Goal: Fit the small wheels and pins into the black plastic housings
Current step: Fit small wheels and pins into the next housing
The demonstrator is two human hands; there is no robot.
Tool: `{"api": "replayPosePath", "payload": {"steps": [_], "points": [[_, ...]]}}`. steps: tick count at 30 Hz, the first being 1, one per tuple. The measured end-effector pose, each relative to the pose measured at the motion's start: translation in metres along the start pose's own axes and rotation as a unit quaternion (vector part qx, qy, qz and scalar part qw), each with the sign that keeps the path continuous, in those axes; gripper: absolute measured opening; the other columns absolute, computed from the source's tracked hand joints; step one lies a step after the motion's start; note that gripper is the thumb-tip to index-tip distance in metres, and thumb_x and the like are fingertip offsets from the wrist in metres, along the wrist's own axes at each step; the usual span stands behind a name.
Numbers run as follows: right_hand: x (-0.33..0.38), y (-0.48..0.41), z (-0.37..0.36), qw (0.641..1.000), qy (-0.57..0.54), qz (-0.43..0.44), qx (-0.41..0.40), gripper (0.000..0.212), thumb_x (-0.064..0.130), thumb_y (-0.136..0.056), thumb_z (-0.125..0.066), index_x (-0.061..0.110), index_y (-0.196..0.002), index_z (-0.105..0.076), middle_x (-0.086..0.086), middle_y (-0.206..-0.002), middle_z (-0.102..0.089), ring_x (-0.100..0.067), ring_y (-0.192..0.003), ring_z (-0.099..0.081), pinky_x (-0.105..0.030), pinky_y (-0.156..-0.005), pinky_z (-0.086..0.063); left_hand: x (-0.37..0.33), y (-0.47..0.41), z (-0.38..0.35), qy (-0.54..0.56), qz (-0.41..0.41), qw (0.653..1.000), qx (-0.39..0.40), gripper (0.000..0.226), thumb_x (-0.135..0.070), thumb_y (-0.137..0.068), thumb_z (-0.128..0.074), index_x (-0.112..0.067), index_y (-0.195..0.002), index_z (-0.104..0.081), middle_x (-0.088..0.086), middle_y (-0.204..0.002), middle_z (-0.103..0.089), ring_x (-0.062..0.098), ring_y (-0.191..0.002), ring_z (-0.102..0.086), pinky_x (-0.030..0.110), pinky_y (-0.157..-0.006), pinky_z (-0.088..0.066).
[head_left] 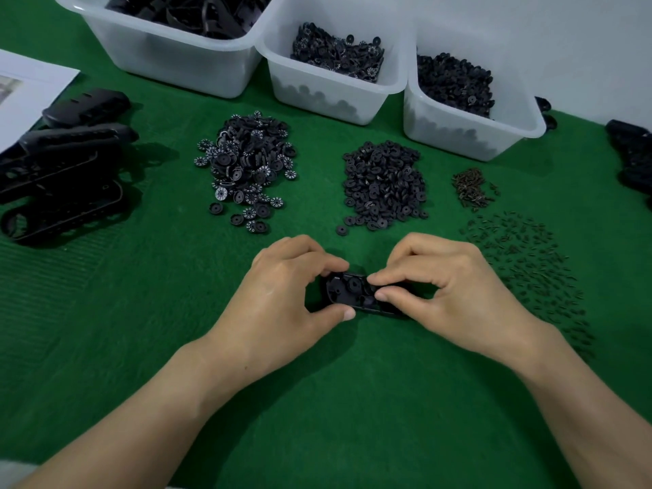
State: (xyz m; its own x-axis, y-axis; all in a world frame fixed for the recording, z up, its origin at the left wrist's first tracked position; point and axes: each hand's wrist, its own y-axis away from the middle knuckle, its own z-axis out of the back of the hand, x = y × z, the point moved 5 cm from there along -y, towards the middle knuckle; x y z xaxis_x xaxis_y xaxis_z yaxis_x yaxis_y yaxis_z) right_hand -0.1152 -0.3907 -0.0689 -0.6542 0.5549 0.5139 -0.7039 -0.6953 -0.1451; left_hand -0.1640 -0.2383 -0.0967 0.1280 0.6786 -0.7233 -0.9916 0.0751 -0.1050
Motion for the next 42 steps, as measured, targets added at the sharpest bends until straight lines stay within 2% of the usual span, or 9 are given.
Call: {"api": "replayPosePath", "payload": {"steps": [5,13,18,22,25,28,32,37,42], "points": [[0.002,-0.005,0.001,0.999,0.020,0.033,0.030,0.015,0.018,-0.075,-0.075,0.017,-0.090,-0.075,0.001,-0.077,-0.063,-0.016,-0.065,-0.060,-0.039,-0.059,-0.052,0.000,0.000,0.000,-0.004,0.001,1.000,0.002,0.045,-0.037,-0.069,-0.073,-0.024,-0.110,-0.063,-0.018,-0.094,-0.049,-0.001,-0.086,-0.045,0.017,-0.080,-0.034],[0.004,-0.012,0.001,0.994,0.050,0.075,0.065,0.015,0.018,-0.076,-0.074,0.015,-0.090,-0.076,0.001,-0.076,-0.062,-0.013,-0.060,-0.057,-0.033,-0.054,-0.051,0.000,0.000,0.000,-0.007,0.000,1.000,0.002,0.045,-0.037,-0.069,-0.074,-0.024,-0.111,-0.063,-0.016,-0.093,-0.051,0.000,-0.085,-0.046,0.013,-0.078,-0.034],[0.002,-0.016,0.003,0.995,0.014,0.047,0.091,0.020,0.021,-0.074,-0.074,0.017,-0.094,-0.075,0.003,-0.078,-0.065,-0.010,-0.064,-0.061,-0.031,-0.060,-0.053,0.000,0.001,0.000,-0.005,0.001,1.000,0.001,0.045,-0.036,-0.069,-0.074,-0.024,-0.111,-0.063,-0.013,-0.094,-0.052,0.001,-0.082,-0.045,0.016,-0.078,-0.032],[-0.003,-0.034,0.006,0.999,0.037,0.001,0.025,0.032,0.032,-0.079,-0.066,0.025,-0.111,-0.067,0.017,-0.080,-0.062,0.007,-0.063,-0.052,-0.016,-0.065,-0.044,0.001,0.000,0.001,-0.003,0.000,1.000,0.001,0.045,-0.036,-0.069,-0.074,-0.024,-0.111,-0.063,-0.012,-0.094,-0.052,0.002,-0.081,-0.045,0.019,-0.078,-0.032],[-0.004,-0.052,-0.004,0.995,0.093,-0.017,-0.018,0.029,0.026,-0.085,-0.064,0.024,-0.114,-0.065,0.005,-0.092,-0.068,0.002,-0.066,-0.049,-0.023,-0.074,-0.045,0.001,0.001,0.000,-0.001,-0.001,1.000,0.001,0.046,-0.036,-0.068,-0.074,-0.023,-0.111,-0.063,-0.013,-0.094,-0.052,-0.001,-0.084,-0.046,0.014,-0.077,-0.033],[-0.005,-0.059,-0.017,0.993,0.119,-0.027,0.001,0.022,0.025,-0.086,-0.063,0.023,-0.108,-0.068,0.004,-0.093,-0.068,-0.014,-0.079,-0.058,-0.036,-0.079,-0.050,0.000,0.001,-0.001,-0.002,-0.002,1.000,0.003,0.046,-0.036,-0.068,-0.074,-0.024,-0.111,-0.063,-0.014,-0.094,-0.052,-0.002,-0.084,-0.045,0.011,-0.078,-0.033],[-0.008,-0.054,-0.016,0.997,0.070,-0.030,-0.010,0.008,0.017,-0.078,-0.071,0.021,-0.083,-0.068,0.010,-0.071,-0.057,-0.005,-0.060,-0.047,-0.032,-0.064,-0.047,0.002,0.000,0.000,-0.004,-0.003,1.000,-0.002,0.045,-0.036,-0.068,-0.075,-0.024,-0.110,-0.063,-0.013,-0.093,-0.052,-0.001,-0.084,-0.045,0.016,-0.078,-0.033],[-0.019,-0.042,-0.010,0.996,0.032,-0.081,-0.013,0.025,0.021,-0.073,-0.076,0.024,-0.097,-0.068,0.016,-0.074,-0.055,0.007,-0.057,-0.046,-0.019,-0.065,-0.039,0.002,0.000,0.000,-0.004,-0.004,1.000,0.002,0.044,-0.038,-0.069,-0.073,-0.025,-0.110,-0.063,-0.016,-0.093,-0.050,-0.001,-0.086,-0.045,0.011,-0.078,-0.033],[-0.016,-0.043,-0.015,0.995,0.054,-0.082,-0.029,0.014,0.026,-0.076,-0.072,0.020,-0.088,-0.069,0.012,-0.076,-0.054,0.004,-0.061,-0.046,-0.025,-0.065,-0.045,0.001,0.000,0.000,-0.008,-0.003,1.000,0.002,0.046,-0.038,-0.068,-0.073,-0.025,-0.110,-0.063,-0.016,-0.092,-0.051,-0.001,-0.085,-0.046,0.009,-0.077,-0.033]]}}
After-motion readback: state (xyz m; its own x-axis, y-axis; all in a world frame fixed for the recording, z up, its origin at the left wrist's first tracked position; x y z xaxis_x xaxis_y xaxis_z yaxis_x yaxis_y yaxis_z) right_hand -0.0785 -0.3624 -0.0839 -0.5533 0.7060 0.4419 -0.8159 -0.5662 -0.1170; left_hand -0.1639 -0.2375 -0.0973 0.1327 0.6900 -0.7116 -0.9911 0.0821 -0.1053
